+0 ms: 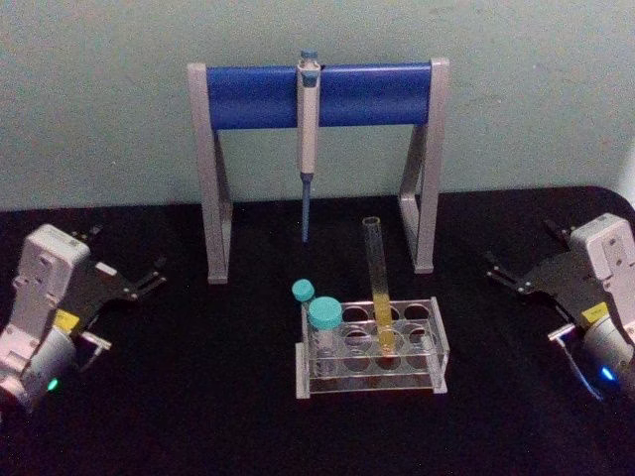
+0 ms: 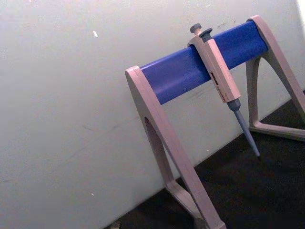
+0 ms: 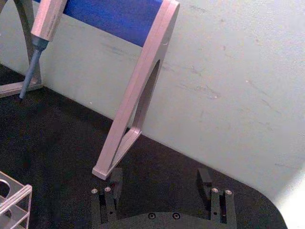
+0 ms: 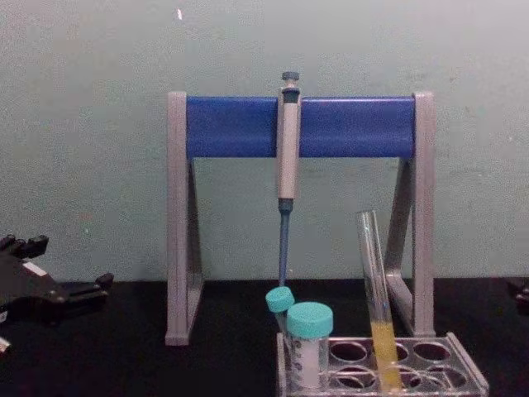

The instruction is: Pick up the test tube from the test tube rack, shake it, then place it back into the test tube rack.

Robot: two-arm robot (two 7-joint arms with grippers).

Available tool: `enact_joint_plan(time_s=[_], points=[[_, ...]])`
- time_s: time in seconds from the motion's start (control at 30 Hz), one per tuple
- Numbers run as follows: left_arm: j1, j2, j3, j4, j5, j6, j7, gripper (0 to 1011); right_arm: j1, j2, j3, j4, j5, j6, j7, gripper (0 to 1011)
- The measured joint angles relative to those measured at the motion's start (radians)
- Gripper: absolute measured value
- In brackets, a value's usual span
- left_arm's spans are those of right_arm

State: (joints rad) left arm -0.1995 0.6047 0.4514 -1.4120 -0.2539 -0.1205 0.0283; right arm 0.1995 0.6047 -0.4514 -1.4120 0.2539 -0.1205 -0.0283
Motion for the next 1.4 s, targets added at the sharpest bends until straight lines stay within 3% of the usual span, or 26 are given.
enact_joint_plan(time_s=[0.33,0.6,0.9,1.07,1.4], points=[[0.0,0.0,0.0,0.0,0.0,0.0,0.0,1001,-0.006,0.0,0.006,-0.008,0.0,-0.008,0.014,1000],[0.0,0.0,0.0,0.0,0.0,0.0,0.0,1001,-0.03,0.005,0.042,-0.054,0.059,-0.073,0.123,1000],[0.0,0.0,0.0,0.0,0.0,0.0,0.0,1001,-0.037,0.007,0.047,-0.092,0.117,-0.129,0.267,1000],[0.0,0.0,0.0,0.0,0.0,0.0,0.0,1001,-0.027,-0.001,0.036,-0.099,0.137,-0.131,0.334,1000],[0.0,0.0,0.0,0.0,0.0,0.0,0.0,1001,0.013,-0.04,0.012,-0.091,0.167,-0.064,0.429,1000]])
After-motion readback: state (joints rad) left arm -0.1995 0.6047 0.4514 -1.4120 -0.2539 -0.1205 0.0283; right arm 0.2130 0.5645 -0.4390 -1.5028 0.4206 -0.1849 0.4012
